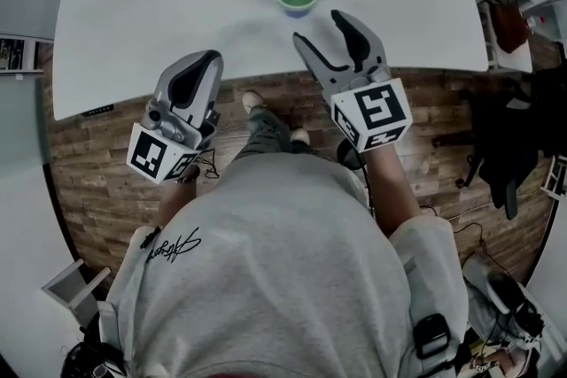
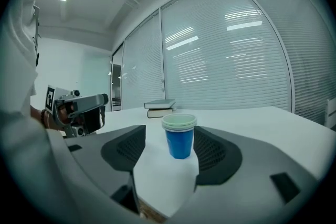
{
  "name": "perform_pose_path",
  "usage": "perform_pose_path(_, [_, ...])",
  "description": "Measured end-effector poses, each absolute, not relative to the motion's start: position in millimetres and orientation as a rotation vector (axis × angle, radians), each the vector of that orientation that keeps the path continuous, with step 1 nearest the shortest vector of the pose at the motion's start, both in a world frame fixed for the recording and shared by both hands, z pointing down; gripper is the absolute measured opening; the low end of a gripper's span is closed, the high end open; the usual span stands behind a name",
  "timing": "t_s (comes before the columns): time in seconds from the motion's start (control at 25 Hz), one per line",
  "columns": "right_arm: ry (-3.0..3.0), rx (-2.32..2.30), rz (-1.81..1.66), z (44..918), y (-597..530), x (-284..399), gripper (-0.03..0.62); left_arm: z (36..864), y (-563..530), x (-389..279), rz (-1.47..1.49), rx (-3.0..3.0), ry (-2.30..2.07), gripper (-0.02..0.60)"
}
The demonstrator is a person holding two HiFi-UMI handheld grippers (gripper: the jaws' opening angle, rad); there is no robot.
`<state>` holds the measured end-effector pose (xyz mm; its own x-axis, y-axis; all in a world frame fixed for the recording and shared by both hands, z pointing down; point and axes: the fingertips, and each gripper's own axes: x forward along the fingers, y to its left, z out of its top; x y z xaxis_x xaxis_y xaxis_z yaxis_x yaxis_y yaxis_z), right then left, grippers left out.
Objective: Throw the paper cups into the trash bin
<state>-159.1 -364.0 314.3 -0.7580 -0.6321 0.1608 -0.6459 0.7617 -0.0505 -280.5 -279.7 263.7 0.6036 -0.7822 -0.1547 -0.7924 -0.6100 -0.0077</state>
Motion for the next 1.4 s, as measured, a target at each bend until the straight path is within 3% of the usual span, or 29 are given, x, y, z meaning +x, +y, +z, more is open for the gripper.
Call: perform_pose_path(1.4, [-2.618,1.136,0.311,354,-404,-193,0.287,268,-277,-337,0.201,-2.715,1.463,0.008])
